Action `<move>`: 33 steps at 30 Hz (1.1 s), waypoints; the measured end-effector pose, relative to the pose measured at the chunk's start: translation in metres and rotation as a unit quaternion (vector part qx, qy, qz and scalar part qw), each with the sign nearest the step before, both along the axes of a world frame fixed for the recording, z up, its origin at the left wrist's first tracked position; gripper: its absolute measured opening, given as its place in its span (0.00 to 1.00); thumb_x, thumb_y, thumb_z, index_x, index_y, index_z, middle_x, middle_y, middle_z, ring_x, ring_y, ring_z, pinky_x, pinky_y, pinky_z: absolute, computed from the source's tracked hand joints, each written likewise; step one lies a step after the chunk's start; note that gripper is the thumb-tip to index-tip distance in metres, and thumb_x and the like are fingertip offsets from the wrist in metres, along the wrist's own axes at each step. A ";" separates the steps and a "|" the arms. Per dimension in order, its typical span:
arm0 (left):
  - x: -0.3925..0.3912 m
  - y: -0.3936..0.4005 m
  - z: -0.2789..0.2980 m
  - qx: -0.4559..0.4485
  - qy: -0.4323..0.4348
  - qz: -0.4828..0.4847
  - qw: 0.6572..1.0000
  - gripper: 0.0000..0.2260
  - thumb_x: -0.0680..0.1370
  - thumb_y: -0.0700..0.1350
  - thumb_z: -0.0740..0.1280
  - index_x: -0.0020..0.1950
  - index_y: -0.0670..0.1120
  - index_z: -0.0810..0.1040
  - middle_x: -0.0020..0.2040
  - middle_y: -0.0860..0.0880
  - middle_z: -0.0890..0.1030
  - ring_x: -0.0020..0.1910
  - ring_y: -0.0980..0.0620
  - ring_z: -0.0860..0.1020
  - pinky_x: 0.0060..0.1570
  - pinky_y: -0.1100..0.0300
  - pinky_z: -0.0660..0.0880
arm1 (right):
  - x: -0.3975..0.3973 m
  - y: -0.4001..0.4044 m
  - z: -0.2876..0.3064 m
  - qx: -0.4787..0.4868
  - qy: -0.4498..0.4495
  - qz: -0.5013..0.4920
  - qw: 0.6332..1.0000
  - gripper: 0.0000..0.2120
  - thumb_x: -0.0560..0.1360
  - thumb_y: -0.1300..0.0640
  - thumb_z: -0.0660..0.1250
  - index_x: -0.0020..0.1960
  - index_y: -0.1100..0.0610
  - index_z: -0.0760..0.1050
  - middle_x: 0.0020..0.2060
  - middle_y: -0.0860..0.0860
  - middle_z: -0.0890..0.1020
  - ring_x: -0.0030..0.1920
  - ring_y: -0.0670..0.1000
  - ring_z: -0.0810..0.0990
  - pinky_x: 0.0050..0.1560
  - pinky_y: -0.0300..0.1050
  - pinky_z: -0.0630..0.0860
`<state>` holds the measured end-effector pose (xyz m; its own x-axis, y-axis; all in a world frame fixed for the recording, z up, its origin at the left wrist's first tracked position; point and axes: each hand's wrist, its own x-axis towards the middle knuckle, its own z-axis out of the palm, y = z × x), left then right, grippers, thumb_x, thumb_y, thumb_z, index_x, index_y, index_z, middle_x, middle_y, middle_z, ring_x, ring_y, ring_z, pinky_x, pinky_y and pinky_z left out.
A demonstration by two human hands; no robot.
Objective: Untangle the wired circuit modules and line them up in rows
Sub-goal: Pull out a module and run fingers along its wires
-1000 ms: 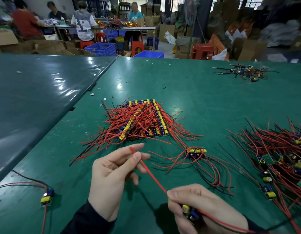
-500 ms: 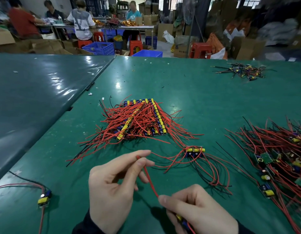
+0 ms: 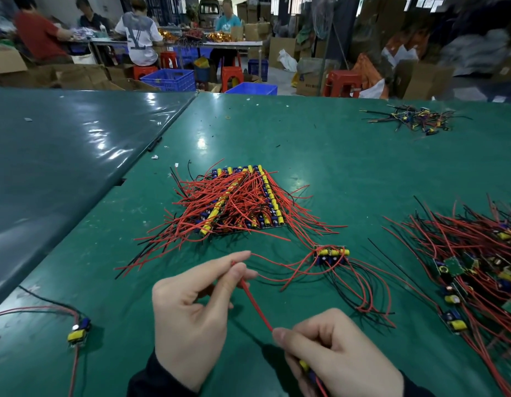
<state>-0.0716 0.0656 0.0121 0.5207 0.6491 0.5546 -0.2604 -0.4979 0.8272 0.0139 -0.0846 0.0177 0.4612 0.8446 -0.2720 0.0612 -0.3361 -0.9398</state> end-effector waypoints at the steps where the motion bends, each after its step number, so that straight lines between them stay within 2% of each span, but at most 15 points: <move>1: 0.000 0.002 -0.001 -0.006 0.005 0.007 1.000 0.05 0.73 0.45 0.69 0.46 0.50 0.84 0.35 0.55 0.85 0.31 0.57 0.81 0.26 0.67 0.73 | -0.001 0.000 0.002 0.010 0.015 0.011 1.000 0.23 0.76 0.49 0.67 0.24 0.55 0.74 0.20 0.52 0.75 0.21 0.46 0.69 0.26 0.38 0.63; 5: 0.002 0.008 -0.003 -0.065 0.011 0.019 0.998 0.06 0.72 0.43 0.68 0.45 0.49 0.84 0.32 0.50 0.84 0.28 0.53 0.79 0.24 0.65 0.72 | -0.005 0.000 0.009 0.059 0.045 0.052 0.996 0.20 0.74 0.46 0.65 0.25 0.54 0.74 0.21 0.52 0.74 0.21 0.45 0.65 0.26 0.39 0.59; 9: 0.002 0.008 -0.005 -0.042 0.024 0.022 0.999 0.06 0.72 0.43 0.68 0.38 0.49 0.83 0.25 0.48 0.78 0.22 0.50 0.75 0.20 0.63 0.70 | -0.006 -0.002 0.008 0.061 0.005 0.059 0.996 0.20 0.73 0.47 0.66 0.25 0.53 0.74 0.22 0.55 0.71 0.24 0.48 0.63 0.29 0.46 0.56; 12: 0.002 0.010 -0.003 -0.061 0.022 0.030 0.997 0.05 0.72 0.43 0.69 0.39 0.49 0.84 0.25 0.46 0.78 0.22 0.49 0.75 0.20 0.63 0.69 | -0.007 -0.001 0.004 0.073 0.032 0.041 0.996 0.21 0.77 0.51 0.66 0.26 0.54 0.74 0.21 0.52 0.74 0.21 0.46 0.66 0.26 0.38 0.60; 14: 0.003 0.014 0.000 -0.123 0.001 0.018 0.992 0.03 0.73 0.44 0.70 0.42 0.48 0.84 0.27 0.44 0.79 0.23 0.51 0.76 0.21 0.65 0.69 | -0.007 0.001 0.004 0.095 0.080 0.028 0.992 0.16 0.76 0.50 0.65 0.30 0.54 0.76 0.23 0.51 0.78 0.20 0.45 0.68 0.24 0.35 0.63; 15: 0.003 0.016 0.002 -0.164 -0.008 0.003 0.986 0.05 0.73 0.45 0.68 0.43 0.47 0.83 0.28 0.43 0.79 0.24 0.51 0.77 0.21 0.66 0.69 | -0.007 0.002 0.004 0.111 0.098 0.021 0.989 0.14 0.74 0.50 0.64 0.33 0.54 0.77 0.25 0.52 0.80 0.20 0.45 0.68 0.23 0.34 0.63; 17: 0.002 0.018 0.003 -0.251 -0.008 -0.035 0.967 0.10 0.72 0.48 0.66 0.44 0.43 0.82 0.29 0.44 0.79 0.25 0.52 0.76 0.21 0.66 0.70 | -0.006 0.004 0.004 0.157 0.104 -0.014 0.982 0.12 0.75 0.51 0.64 0.37 0.55 0.79 0.30 0.55 0.82 0.23 0.46 0.71 0.24 0.33 0.66; 20: 0.001 0.011 0.004 -0.326 0.084 -0.129 0.933 0.12 0.64 0.50 0.75 0.34 0.42 0.79 0.28 0.42 0.77 0.24 0.51 0.76 0.20 0.65 0.70 | -0.001 0.004 0.000 0.245 0.021 -0.118 0.962 0.10 0.74 0.56 0.64 0.41 0.62 0.78 0.35 0.57 0.84 0.33 0.48 0.80 0.37 0.33 0.74; 22: 0.000 0.001 0.003 -0.349 0.178 -0.250 0.885 0.11 0.64 0.49 0.75 0.32 0.42 0.80 0.29 0.40 0.79 0.25 0.48 0.78 0.21 0.63 0.72 | 0.001 0.004 -0.003 0.269 -0.024 -0.154 0.950 0.11 0.72 0.57 0.62 0.42 0.64 0.77 0.38 0.55 0.85 0.39 0.45 0.83 0.44 0.32 0.75; 25: 0.000 -0.017 0.000 -0.337 0.277 -0.388 0.812 0.09 0.69 0.48 0.72 0.37 0.42 0.82 0.36 0.41 0.83 0.33 0.48 0.82 0.29 0.62 0.77 | 0.001 0.005 -0.008 0.266 -0.045 -0.170 0.948 0.09 0.75 0.56 0.63 0.44 0.62 0.78 0.41 0.52 0.86 0.46 0.47 0.84 0.47 0.34 0.76; 27: 0.001 -0.025 -0.002 -0.350 0.284 -0.413 0.791 0.09 0.70 0.47 0.72 0.39 0.40 0.82 0.36 0.43 0.83 0.33 0.50 0.82 0.33 0.62 0.78 | -0.002 0.005 -0.011 0.253 -0.063 -0.173 0.950 0.08 0.76 0.54 0.65 0.45 0.58 0.79 0.43 0.50 0.86 0.47 0.48 0.84 0.48 0.35 0.76; 30: 0.003 -0.026 -0.002 -0.377 0.274 -0.408 0.785 0.07 0.69 0.44 0.71 0.37 0.41 0.83 0.35 0.42 0.83 0.31 0.49 0.82 0.33 0.62 0.78 | -0.003 0.006 -0.012 0.245 -0.074 -0.172 0.951 0.08 0.75 0.54 0.65 0.45 0.56 0.80 0.44 0.49 0.86 0.47 0.48 0.84 0.49 0.36 0.77; 33: 0.002 -0.022 -0.001 -0.421 0.268 -0.408 0.765 0.09 0.69 0.45 0.70 0.40 0.39 0.83 0.36 0.40 0.83 0.31 0.48 0.82 0.31 0.62 0.77 | -0.001 0.005 -0.009 0.250 -0.035 -0.177 0.951 0.08 0.74 0.55 0.65 0.44 0.59 0.79 0.43 0.52 0.86 0.46 0.48 0.84 0.45 0.36 0.78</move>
<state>-0.0694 0.0432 0.0111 0.9490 -0.0041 -0.3152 0.2882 0.4168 0.8621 0.0134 -0.0794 0.0090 0.7434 0.6483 0.1643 0.0949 0.1410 -0.9855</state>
